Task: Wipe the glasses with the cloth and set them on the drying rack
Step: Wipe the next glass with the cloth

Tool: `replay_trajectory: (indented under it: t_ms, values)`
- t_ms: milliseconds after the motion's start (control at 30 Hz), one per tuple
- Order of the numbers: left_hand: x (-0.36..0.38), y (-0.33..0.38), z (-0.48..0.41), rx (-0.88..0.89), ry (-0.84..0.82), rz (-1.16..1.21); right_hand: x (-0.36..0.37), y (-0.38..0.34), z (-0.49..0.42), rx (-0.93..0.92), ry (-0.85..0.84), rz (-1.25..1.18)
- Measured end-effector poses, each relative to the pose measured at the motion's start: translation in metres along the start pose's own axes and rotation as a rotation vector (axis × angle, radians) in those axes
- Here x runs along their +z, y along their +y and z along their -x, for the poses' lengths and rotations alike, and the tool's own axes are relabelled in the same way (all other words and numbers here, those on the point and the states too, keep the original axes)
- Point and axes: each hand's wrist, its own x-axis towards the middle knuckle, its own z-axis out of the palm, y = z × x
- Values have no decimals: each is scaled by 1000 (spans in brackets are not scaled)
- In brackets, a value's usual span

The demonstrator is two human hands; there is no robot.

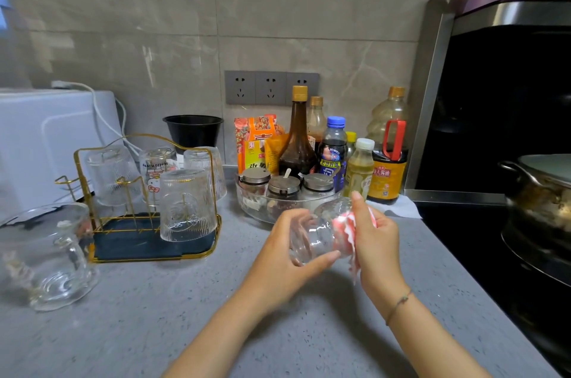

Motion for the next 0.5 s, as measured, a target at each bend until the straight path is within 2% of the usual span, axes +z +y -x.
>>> replay_trajectory:
  t_ms: [67,133,233,333,400,500]
  values:
    - [-1,-2,0,33,55,-5,2,-4,3,5,-29,-25]
    - [1,2,0,0,83,100,3,-6,4,-21,-39,-7]
    - [5,15,1,-180,65,371,5,-4,6,-118,-62,42]
    - [2,23,1,-398,-13,522,5,-4,10,-168,-130,22]
    - [-2,23,1,-478,-99,528,6,-3,13,-194,-157,25]
    - [-5,18,0,-465,-159,422,4,0,12,-174,-106,16]
